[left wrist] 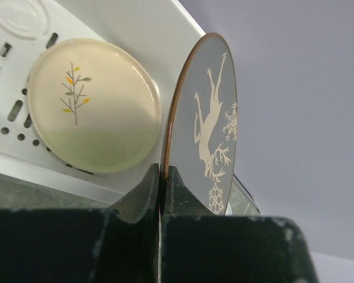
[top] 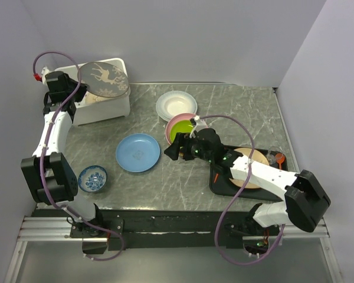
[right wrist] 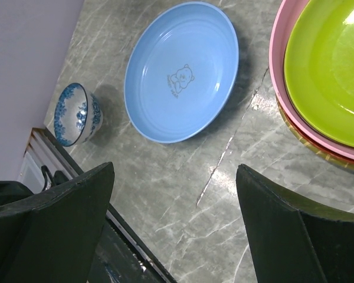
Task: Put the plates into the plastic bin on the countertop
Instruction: Place the plate in the plastic bin.
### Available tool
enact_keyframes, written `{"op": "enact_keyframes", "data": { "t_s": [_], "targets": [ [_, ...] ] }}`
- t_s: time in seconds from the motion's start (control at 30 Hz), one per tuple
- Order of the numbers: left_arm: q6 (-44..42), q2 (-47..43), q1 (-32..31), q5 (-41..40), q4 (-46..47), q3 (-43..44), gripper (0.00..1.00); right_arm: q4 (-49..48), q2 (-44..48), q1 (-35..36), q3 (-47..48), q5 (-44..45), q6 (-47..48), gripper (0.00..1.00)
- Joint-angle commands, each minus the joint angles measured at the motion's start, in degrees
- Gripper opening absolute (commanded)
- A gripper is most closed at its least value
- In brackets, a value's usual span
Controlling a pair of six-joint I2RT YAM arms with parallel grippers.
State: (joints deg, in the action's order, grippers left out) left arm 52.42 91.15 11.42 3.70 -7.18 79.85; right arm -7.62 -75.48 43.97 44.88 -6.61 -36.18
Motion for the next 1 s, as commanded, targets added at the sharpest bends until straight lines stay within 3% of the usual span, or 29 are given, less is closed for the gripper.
{"op": "enact_keyframes", "data": {
  "t_s": [0.0, 0.97],
  "targets": [
    [2.16, -0.54, 0.71, -1.15, 8.59, 4.87, 0.01, -1.17, -0.98, -0.28, 2.40, -0.42, 1.29, 0.91],
    [0.49, 7.10, 3.08, -1.33, 6.39, 8.82, 0.01, -2.58, -5.02, -0.46, 4.34, -3.76, 0.94, 0.91]
  ]
}}
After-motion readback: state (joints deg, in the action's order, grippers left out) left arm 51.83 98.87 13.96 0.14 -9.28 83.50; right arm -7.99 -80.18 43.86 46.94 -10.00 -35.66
